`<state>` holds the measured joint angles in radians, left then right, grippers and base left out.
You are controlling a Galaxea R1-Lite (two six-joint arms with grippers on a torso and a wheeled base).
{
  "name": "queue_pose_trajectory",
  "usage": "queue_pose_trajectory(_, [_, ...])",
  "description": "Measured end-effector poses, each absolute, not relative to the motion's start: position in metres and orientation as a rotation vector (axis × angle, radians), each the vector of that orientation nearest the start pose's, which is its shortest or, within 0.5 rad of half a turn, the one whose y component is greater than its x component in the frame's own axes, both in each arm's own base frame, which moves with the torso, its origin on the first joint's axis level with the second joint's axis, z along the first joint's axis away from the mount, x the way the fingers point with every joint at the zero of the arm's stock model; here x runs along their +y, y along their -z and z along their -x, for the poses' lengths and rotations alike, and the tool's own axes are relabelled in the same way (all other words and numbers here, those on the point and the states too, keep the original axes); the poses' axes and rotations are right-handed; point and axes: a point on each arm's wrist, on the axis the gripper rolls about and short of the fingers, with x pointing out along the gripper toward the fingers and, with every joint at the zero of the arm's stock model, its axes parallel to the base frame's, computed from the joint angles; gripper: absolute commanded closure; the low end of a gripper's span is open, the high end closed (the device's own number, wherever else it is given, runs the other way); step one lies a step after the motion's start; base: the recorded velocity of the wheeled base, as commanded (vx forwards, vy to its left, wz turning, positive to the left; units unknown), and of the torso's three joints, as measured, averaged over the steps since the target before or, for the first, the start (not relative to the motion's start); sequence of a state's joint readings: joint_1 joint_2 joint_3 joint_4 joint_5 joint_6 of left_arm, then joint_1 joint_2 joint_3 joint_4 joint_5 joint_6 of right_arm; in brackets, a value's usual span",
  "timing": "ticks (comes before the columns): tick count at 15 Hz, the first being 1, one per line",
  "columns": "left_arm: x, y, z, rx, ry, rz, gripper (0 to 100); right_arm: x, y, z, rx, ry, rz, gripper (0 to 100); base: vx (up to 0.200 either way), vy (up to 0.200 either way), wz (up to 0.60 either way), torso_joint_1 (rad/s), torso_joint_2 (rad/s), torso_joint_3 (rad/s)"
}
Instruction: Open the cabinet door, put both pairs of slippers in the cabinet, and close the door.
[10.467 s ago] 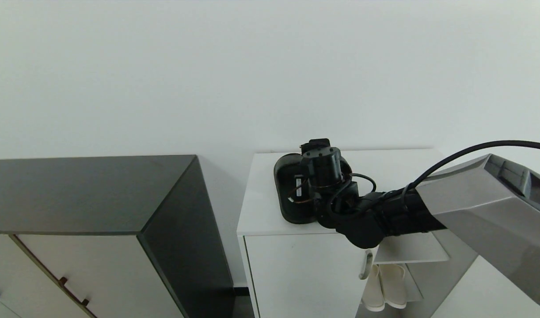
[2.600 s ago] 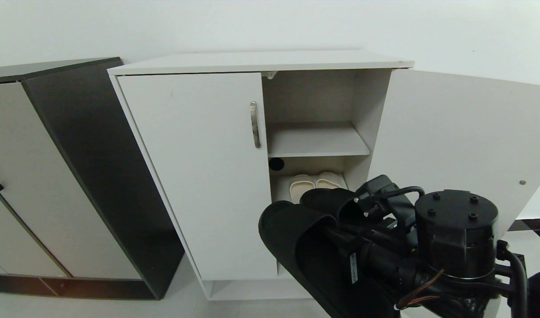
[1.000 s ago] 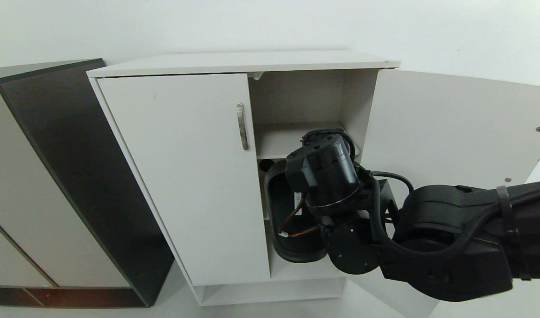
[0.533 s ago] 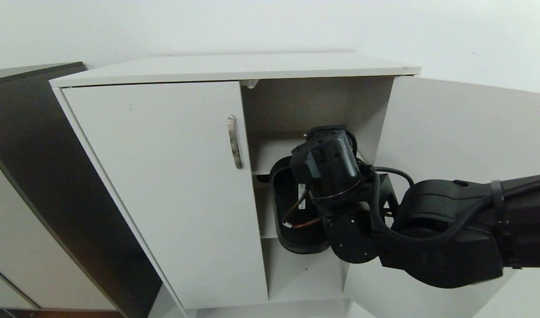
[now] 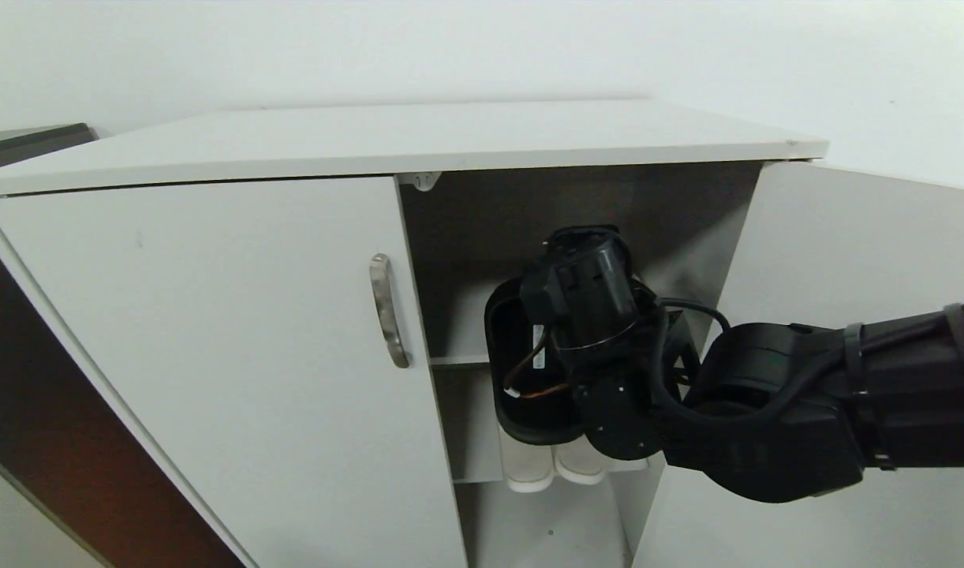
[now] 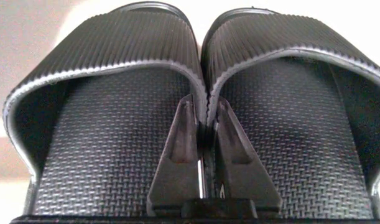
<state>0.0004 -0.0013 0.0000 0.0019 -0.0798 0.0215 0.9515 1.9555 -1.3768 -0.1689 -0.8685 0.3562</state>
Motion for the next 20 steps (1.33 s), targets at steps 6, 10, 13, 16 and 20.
queue_pose_trajectory(6, [-0.002,-0.075,0.023,0.000,0.079,-0.021,100,0.312,-0.199,-0.242,0.255,-0.044,-0.029,100,0.000,0.000,0.00,0.000,0.00,0.000])
queue_pose_trajectory(10, [-0.002,-0.075,0.023,0.000,0.078,-0.020,100,0.314,-0.205,-0.253,0.242,-0.045,-0.035,100,0.000,0.000,0.00,0.000,0.00,0.000])
queue_pose_trajectory(13, [-0.002,-0.075,0.023,0.000,0.079,-0.020,100,0.313,-0.210,-0.272,0.225,-0.029,-0.034,100,0.000,0.000,0.00,0.000,0.00,0.000])
queue_pose_trajectory(16, [-0.002,-0.075,0.023,0.000,0.079,-0.020,100,0.316,-0.216,-0.288,0.200,-0.020,-0.027,100,0.000,0.000,0.00,0.000,0.00,0.000])
queue_pose_trajectory(20, [-0.002,-0.075,0.023,0.000,0.078,-0.019,100,0.321,-0.210,-0.305,0.194,-0.001,-0.024,100,0.000,0.000,0.00,0.000,0.00,0.000])
